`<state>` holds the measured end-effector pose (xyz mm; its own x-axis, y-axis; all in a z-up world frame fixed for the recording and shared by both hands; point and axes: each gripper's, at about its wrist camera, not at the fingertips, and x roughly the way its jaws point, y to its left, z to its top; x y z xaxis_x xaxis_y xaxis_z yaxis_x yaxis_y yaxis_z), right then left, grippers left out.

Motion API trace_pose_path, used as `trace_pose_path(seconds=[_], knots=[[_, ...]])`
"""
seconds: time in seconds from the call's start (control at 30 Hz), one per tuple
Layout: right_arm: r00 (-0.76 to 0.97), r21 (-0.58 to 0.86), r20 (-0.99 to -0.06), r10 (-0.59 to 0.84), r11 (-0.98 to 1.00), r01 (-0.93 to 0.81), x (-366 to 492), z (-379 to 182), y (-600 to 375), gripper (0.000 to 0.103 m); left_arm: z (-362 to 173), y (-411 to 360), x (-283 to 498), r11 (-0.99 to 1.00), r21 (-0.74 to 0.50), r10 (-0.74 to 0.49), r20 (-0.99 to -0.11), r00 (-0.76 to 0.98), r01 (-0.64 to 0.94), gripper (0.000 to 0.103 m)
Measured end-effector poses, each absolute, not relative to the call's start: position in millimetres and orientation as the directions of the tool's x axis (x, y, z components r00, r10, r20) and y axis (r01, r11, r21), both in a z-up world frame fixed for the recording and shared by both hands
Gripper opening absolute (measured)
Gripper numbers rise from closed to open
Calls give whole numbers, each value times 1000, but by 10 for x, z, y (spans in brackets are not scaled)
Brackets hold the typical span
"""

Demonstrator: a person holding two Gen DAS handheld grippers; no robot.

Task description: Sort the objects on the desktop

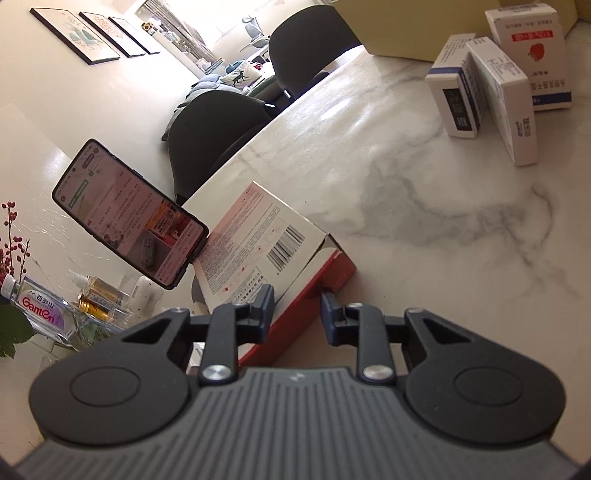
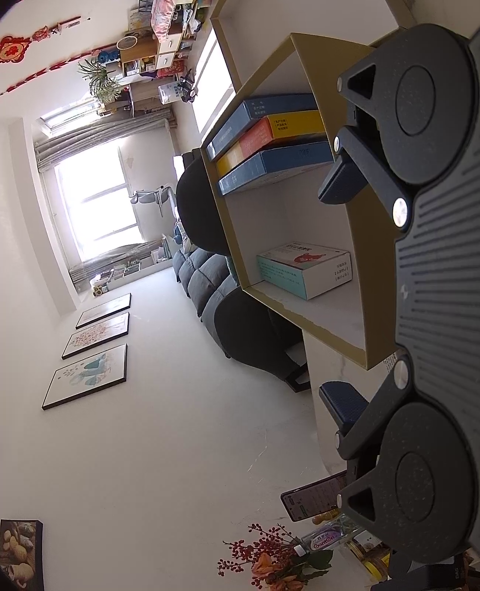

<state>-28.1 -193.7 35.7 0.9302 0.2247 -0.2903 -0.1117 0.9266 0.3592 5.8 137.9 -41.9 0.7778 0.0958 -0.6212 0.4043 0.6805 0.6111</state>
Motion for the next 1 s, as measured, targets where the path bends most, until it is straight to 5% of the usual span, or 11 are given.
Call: trace_pose_path(seconds=[0.3, 1.0], knots=[[926, 368, -288, 245, 921, -129, -291, 382, -1920, 103, -381, 1334, 30, 665, 590, 64, -655, 753, 457, 14], [919, 380, -279, 278, 911, -161, -340, 377, -1878, 103, -472, 1126, 31, 622, 589, 28, -676, 736, 517, 11]])
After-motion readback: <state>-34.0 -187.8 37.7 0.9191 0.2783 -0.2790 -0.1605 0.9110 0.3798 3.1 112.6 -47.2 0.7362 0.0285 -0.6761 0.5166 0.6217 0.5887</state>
